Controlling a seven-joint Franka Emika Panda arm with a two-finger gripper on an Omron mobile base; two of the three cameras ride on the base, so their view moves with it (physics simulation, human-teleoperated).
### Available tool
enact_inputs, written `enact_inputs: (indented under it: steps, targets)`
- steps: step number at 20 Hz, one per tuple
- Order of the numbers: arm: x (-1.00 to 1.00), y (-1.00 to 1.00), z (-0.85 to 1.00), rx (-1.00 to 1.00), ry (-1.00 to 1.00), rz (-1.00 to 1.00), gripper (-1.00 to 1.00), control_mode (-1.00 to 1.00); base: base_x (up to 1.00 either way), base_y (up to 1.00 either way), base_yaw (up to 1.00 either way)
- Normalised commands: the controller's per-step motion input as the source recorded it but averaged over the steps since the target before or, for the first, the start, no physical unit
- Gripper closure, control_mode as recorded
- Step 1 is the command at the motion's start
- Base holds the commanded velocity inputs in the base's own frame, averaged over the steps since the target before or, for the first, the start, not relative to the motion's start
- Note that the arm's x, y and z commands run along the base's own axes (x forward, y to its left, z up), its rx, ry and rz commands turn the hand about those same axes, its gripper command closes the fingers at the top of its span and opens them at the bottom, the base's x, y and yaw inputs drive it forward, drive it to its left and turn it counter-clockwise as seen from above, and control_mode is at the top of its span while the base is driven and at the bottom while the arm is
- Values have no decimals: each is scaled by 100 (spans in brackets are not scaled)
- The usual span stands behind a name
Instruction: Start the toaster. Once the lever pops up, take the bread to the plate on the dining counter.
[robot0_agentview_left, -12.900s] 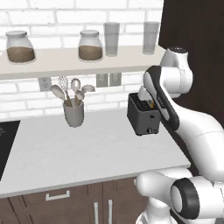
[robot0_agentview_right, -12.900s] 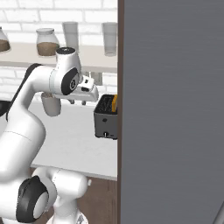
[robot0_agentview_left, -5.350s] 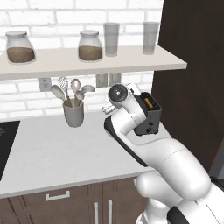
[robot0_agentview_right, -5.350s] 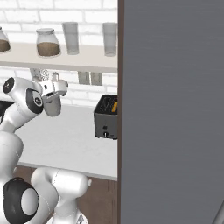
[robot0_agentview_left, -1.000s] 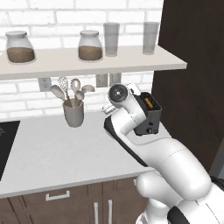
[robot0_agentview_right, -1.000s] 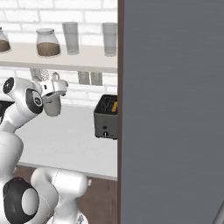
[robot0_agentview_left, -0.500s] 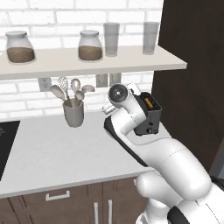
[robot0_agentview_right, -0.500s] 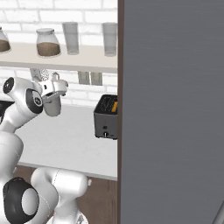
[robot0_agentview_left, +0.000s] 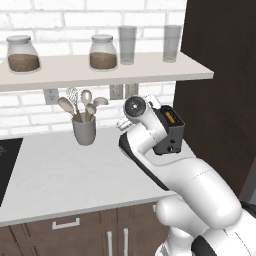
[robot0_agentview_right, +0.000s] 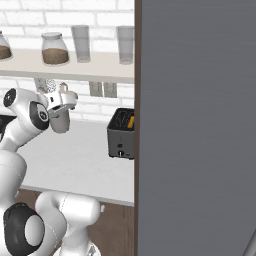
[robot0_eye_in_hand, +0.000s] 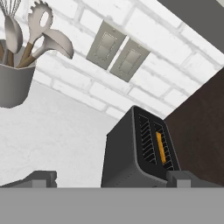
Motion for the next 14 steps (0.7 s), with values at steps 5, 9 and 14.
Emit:
enact_inputs:
  steps: [5, 9, 14]
  targets:
    - [0, 0, 0, 0, 0, 0, -100, -100, 0, 0, 0]
    - [0, 0, 0, 0, 0, 0, -100, -100, 0, 0, 0]
    - [0, 0, 0, 0, 0, 0, -100, -100, 0, 0, 0]
